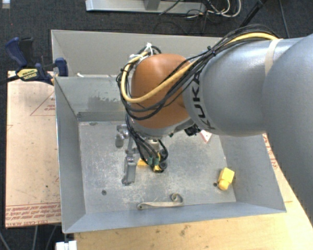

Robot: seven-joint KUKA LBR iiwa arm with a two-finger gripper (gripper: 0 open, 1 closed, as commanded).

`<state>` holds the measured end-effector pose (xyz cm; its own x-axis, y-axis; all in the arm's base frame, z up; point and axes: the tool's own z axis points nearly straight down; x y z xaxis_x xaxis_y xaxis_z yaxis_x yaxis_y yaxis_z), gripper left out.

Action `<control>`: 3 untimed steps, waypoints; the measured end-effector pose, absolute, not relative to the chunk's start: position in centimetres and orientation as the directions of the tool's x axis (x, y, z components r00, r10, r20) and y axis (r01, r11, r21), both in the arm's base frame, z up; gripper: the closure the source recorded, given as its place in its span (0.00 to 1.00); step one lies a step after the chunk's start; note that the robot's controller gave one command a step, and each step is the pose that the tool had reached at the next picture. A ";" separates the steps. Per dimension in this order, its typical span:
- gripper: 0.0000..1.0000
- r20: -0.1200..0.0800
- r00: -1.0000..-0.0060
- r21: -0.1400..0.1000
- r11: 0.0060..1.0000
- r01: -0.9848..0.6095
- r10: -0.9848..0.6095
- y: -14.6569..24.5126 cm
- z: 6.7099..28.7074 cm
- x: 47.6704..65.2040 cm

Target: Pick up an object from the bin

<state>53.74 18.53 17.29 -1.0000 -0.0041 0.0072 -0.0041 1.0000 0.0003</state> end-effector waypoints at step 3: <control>0.00 -0.006 -1.000 0.001 1.000 0.025 0.025 13.5 19.1 57.4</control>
Offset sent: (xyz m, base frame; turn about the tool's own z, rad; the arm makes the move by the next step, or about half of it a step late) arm 0.0471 -0.0493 0.0241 0.0213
